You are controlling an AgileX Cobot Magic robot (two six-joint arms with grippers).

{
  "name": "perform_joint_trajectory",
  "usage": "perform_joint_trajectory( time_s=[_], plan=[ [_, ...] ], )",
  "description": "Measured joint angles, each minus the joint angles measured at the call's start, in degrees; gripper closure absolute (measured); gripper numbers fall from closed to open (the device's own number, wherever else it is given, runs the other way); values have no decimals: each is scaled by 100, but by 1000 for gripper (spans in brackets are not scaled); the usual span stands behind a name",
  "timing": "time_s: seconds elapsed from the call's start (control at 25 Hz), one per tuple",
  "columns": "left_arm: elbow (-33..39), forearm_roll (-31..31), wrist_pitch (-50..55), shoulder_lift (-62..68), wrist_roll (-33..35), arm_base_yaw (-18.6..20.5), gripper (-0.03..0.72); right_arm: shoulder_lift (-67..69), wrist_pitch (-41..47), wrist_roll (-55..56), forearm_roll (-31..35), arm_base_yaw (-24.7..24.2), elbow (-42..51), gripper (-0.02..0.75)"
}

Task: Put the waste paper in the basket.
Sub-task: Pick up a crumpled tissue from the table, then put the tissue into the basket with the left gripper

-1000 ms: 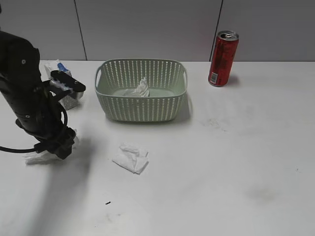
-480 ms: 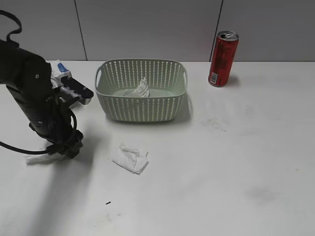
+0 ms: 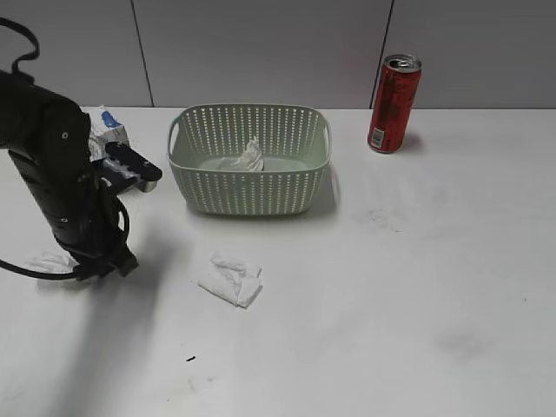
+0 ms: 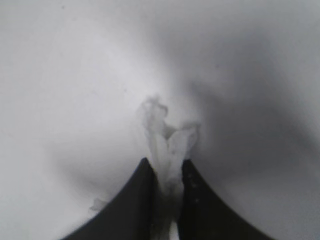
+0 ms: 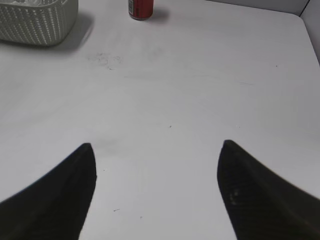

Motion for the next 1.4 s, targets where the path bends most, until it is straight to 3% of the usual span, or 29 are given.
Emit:
perform_joint_trajectory(
  time_s=[0.2, 0.48, 0.76, 1.12, 1.4],
  plan=[
    [-88, 65, 365, -322, 6, 0, 676, 0, 0, 0, 0, 0, 0, 165],
    [-1197, -17, 376, -1247, 6, 0, 680, 0, 0, 0, 0, 0, 0, 165],
    [-1977, -742, -1214, -1356, 6, -97, 680, 0, 0, 0, -23, 0, 0, 165],
    [-1996, -845, -3499, -586, 6, -854, 680, 0, 3, 0, -64, 0, 0, 165],
    [-1996, -849, -3770, 366, 12, -1095, 678, 0, 3, 0, -72, 0, 0, 165]
  ],
)
